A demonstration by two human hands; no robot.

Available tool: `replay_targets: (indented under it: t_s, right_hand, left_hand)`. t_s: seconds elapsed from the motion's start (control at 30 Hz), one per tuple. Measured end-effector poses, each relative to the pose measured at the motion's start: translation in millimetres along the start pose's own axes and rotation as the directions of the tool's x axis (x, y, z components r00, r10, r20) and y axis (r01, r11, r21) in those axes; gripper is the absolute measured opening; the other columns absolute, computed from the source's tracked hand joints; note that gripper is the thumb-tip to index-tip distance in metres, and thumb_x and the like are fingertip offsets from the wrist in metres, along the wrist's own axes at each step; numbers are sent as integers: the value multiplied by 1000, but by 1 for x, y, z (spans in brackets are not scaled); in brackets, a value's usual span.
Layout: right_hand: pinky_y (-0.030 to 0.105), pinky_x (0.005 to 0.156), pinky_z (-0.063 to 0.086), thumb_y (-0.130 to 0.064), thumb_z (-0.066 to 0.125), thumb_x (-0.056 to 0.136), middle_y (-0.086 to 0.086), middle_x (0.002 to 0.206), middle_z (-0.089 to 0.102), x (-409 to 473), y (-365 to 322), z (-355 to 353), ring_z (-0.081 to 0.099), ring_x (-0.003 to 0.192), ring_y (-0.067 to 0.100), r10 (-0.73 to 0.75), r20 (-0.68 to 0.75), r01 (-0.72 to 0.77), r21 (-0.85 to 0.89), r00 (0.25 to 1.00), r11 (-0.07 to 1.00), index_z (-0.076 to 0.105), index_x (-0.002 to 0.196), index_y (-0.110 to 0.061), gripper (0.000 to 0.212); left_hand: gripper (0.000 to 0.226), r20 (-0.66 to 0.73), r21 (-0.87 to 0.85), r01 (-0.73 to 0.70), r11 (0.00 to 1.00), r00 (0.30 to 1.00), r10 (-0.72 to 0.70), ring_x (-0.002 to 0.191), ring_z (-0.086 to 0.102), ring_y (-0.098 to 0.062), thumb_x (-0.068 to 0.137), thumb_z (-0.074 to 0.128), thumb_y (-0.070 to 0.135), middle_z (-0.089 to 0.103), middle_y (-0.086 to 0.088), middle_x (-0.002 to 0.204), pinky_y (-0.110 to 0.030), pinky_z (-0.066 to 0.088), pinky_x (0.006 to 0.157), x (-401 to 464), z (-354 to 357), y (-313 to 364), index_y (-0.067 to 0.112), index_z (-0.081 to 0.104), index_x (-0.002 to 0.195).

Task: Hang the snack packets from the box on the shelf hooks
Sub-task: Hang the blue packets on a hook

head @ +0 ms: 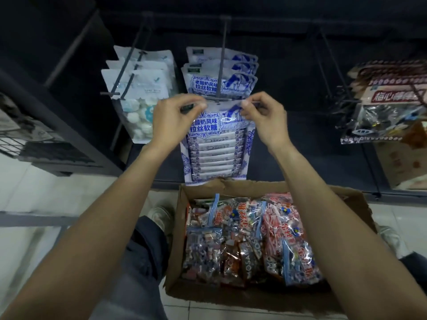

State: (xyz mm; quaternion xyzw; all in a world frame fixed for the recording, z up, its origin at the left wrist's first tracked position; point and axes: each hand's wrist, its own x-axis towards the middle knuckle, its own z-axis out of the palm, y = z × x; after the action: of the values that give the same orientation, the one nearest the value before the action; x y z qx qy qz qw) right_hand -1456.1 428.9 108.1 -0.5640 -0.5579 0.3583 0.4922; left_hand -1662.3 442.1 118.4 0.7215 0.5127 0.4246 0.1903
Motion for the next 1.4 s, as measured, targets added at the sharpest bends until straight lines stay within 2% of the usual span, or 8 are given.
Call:
replay_targets:
  t_s: [0.13, 0.53, 0.7, 0.87, 1.0, 1.1, 1.2, 1.4]
  right_hand:
    - [36, 80, 57, -19, 64, 91, 4, 82, 68, 16, -4, 8, 66, 75, 14, -1, -20, 1, -21, 1000, 1000, 60, 78, -25, 15]
    - [41, 76, 51, -26, 61, 93, 11, 90, 64, -9, 8, 7, 63, 85, 25, -163, -130, 160, -38, 978, 986, 57, 85, -27, 8]
    - [44, 78, 51, -23, 59, 94, 14, 92, 63, -24, 2, -2, 62, 88, 29, -208, -125, 203, -51, 970, 978, 58, 89, -26, 6]
    - [31, 74, 49, -20, 60, 94, 15, 91, 62, -33, -17, -2, 61, 85, 27, -302, -147, 303, -14, 942, 953, 59, 90, -23, 6]
    - [33, 75, 50, -20, 61, 94, 14, 90, 63, -39, 3, 7, 61, 85, 24, -234, -99, 234, -12, 967, 972, 61, 90, -15, 6]
    - [40, 76, 52, -24, 60, 94, 10, 86, 65, -30, 23, 20, 63, 83, 24, -88, -62, 83, -67, 994, 994, 61, 86, -17, 11]
    - [29, 74, 49, -24, 58, 93, 1, 76, 64, -13, 22, 29, 61, 76, 15, 8, -111, -16, -74, 994, 997, 58, 77, -19, 17]
    - [22, 65, 45, -26, 58, 94, -13, 64, 56, 8, 13, 29, 52, 64, 6, 69, -168, -79, -54, 983, 995, 53, 71, -24, 23]
  left_hand:
    - [23, -5, 6, 20, 1000, 1000, -20, 92, 66, -8, 87, 65, 35, 69, 11, 96, -32, 53, 87, 13, 0, -8, 21, 73, 103]
    - [19, 9, 102, -274, 956, 962, 275, 80, 68, -17, 87, 66, 28, 73, 0, 89, -44, 53, 78, 11, -1, -15, 12, 76, 93]
    - [13, 37, 174, -528, 831, 847, 530, 70, 68, -15, 90, 67, 21, 73, -3, 82, -33, 55, 52, 4, -12, -5, 11, 76, 92]
    - [11, -32, 236, -640, 731, 747, 664, 68, 67, -17, 89, 68, 17, 72, -4, 80, -33, 54, 52, 3, -29, 3, 9, 76, 90]
    - [15, 66, 189, -502, 844, 864, 500, 73, 66, -18, 91, 65, 25, 72, -2, 81, -36, 54, 60, 1, -28, -8, 13, 75, 90]
    - [20, 166, 259, -166, 951, 978, 125, 87, 65, -18, 87, 63, 38, 72, 3, 88, -33, 50, 72, -3, -13, -19, 21, 74, 92]
    - [13, 171, 187, 115, 976, 974, -148, 91, 65, -15, 86, 66, 36, 71, 7, 90, -31, 50, 80, 2, -2, -23, 26, 71, 93]
    - [6, 134, 23, 193, 981, 972, -195, 85, 61, -7, 87, 66, 35, 64, 17, 82, -23, 44, 75, 17, 5, -22, 33, 62, 83]
